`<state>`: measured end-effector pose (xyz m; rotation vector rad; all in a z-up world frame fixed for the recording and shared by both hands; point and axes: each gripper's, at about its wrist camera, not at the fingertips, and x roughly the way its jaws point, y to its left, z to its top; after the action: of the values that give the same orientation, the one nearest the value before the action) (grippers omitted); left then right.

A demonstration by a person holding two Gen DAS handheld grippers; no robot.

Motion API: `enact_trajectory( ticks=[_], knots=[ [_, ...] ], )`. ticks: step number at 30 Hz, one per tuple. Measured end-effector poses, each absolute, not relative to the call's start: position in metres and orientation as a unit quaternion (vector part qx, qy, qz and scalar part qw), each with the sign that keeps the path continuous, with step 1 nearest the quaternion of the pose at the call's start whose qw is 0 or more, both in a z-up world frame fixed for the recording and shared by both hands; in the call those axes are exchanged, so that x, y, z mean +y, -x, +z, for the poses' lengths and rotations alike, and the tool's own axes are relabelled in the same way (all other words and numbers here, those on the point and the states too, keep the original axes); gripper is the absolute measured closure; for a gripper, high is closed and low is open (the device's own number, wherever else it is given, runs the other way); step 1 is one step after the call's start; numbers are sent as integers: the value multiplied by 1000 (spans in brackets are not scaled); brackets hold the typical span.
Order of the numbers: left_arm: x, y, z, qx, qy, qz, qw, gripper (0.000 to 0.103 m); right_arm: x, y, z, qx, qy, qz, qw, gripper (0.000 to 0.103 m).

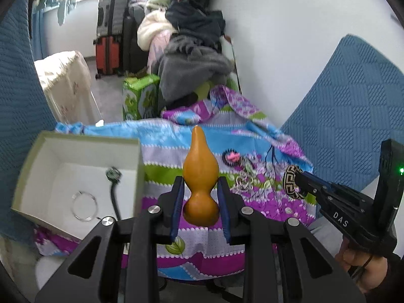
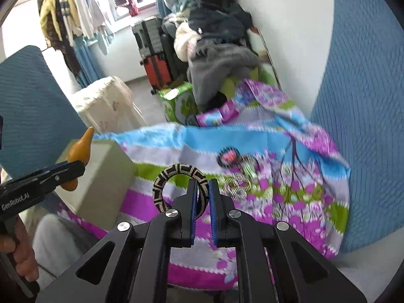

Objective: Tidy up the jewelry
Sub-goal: 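Carry gourd and bangle into the white box while both tools open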

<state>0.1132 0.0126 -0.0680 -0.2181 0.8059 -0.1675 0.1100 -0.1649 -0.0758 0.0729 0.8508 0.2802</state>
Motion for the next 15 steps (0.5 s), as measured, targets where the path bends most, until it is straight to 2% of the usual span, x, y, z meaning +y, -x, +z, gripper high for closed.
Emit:
enact_trajectory(
  ticks=[15],
  knots=[
    [68,-92,-1,321,100,-36,941,76,-105,-114,24,319,-17,195,927,96]
  ],
)
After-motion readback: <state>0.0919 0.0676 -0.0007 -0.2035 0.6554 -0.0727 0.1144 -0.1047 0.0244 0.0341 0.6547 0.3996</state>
